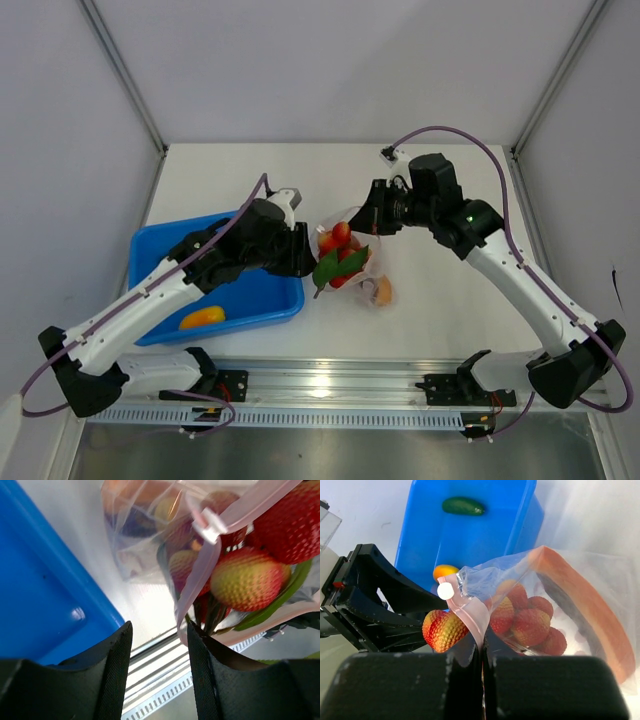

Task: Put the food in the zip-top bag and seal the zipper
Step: Place the fake fruit in the zipper food storage bag.

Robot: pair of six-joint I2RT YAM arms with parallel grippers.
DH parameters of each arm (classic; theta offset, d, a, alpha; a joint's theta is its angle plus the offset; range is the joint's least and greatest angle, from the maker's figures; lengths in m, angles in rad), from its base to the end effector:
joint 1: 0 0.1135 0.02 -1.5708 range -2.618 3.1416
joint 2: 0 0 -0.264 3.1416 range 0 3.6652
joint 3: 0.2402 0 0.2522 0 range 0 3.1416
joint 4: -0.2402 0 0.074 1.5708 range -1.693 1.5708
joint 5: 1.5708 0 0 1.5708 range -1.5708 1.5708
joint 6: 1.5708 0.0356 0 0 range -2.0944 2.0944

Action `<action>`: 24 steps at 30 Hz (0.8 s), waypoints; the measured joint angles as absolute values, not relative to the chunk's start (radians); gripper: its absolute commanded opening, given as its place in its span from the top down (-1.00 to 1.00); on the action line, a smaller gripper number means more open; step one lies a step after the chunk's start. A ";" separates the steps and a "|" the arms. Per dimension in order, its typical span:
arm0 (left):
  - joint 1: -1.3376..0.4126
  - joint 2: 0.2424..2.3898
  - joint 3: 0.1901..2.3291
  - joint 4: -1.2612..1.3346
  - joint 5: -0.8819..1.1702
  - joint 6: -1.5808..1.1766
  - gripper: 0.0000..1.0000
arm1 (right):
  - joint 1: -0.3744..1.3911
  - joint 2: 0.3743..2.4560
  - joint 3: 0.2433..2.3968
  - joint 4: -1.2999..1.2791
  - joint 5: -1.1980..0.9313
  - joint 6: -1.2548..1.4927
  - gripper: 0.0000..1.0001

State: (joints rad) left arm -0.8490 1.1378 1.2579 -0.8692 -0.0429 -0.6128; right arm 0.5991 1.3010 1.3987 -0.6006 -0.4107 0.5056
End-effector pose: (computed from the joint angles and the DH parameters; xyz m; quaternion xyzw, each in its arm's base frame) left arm 0.1501 -0.1682 0.3674 0.0995 0.9112 -0.2519 0.3104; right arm 0.2241 0.1702 0.4002 -0.1430 0.8369 0.4108 0.3321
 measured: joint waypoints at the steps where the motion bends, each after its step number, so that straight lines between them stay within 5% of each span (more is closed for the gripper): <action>1: -0.849 1.140 1.258 -0.855 -0.039 -0.613 -0.02 | 0.599 1.301 1.398 -0.601 -0.413 0.506 1.00; 7: -0.849 1.169 1.258 -0.809 -0.020 -0.616 0.02 | 0.599 1.301 1.398 -0.600 -0.425 0.514 1.00; 15: -0.849 1.208 1.258 -0.794 0.026 -0.629 0.52 | 0.599 1.301 1.398 -0.600 -0.423 0.524 1.00; 19: -0.849 1.208 1.258 -0.794 0.064 -0.628 0.99 | 0.599 1.301 1.398 -0.601 -0.414 0.525 1.00; 24: -0.849 1.210 1.299 -0.814 0.111 -0.600 0.99 | 0.599 1.301 1.401 -0.624 -0.366 0.514 1.00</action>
State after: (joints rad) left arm -0.8490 1.2098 1.2995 -0.8143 0.1112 -0.6003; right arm 0.5991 1.3010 1.4006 -0.6239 -0.3664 0.5140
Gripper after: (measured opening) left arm 0.007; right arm 0.002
